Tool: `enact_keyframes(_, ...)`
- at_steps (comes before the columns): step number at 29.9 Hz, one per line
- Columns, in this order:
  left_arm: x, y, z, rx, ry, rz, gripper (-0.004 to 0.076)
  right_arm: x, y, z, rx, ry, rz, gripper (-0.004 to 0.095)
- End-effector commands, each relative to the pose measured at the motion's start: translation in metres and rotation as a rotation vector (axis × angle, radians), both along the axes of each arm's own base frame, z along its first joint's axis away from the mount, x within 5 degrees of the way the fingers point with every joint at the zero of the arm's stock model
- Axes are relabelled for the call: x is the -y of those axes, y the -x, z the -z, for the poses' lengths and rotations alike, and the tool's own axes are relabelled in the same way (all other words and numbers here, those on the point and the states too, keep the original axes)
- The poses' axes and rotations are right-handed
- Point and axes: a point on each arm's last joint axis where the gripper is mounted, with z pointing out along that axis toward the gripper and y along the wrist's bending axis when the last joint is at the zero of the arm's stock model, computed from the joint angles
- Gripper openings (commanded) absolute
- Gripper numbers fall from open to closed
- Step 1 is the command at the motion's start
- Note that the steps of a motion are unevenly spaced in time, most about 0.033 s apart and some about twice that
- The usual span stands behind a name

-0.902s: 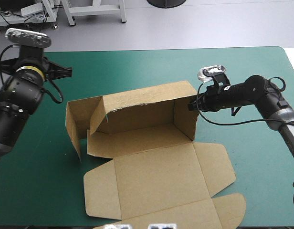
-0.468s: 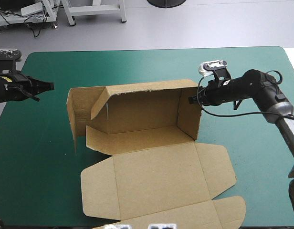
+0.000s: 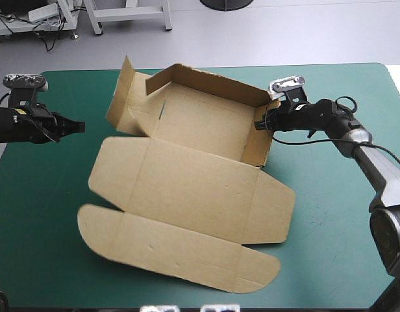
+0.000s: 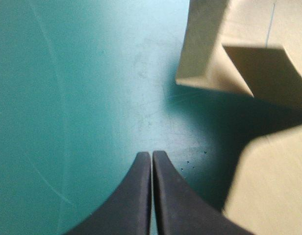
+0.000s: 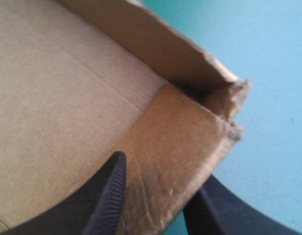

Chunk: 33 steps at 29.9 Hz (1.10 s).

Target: Fold the box

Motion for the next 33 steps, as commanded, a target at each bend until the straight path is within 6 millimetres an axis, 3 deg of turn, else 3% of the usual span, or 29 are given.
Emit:
enact_keyframes(1,0.002,0.005,-0.016,0.087,0.013,-0.006,0.0003,0.001,0.004,-0.020,0.075,0.037,-0.037,0.0430)
enact_keyframes(5,0.000,0.004,-0.014,0.075,-0.005,-0.009,0.0003,-0.001,0.008,-0.023,0.066,0.013,-0.040,0.0431)
enact_keyframes(9,-0.002,0.004,-0.011,0.050,-0.032,-0.011,0.0003,-0.001,0.013,-0.039,0.083,-0.001,-0.057,0.0431)
enact_keyframes(17,-0.006,-0.001,-0.006,0.027,-0.074,-0.020,0.0003,0.002,0.037,-0.107,0.237,-0.082,-0.018,0.0426)
enact_keyframes(24,-0.006,-0.002,-0.006,0.029,-0.074,-0.021,0.0003,0.003,0.060,-0.151,0.284,-0.129,-0.040,0.0423)
enact_keyframes(27,-0.008,-0.003,-0.007,0.053,-0.086,-0.030,0.0003,0.002,0.076,-0.163,0.232,-0.149,-0.074,0.0377)
enact_keyframes(31,-0.008,-0.005,-0.008,0.076,-0.089,-0.035,0.0003,0.003,0.104,-0.174,0.166,-0.147,-0.111,0.0215)
enact_keyframes(33,-0.008,-0.005,-0.008,0.076,-0.089,-0.035,0.0003,0.004,0.120,-0.181,0.138,-0.160,-0.117,0.0192)
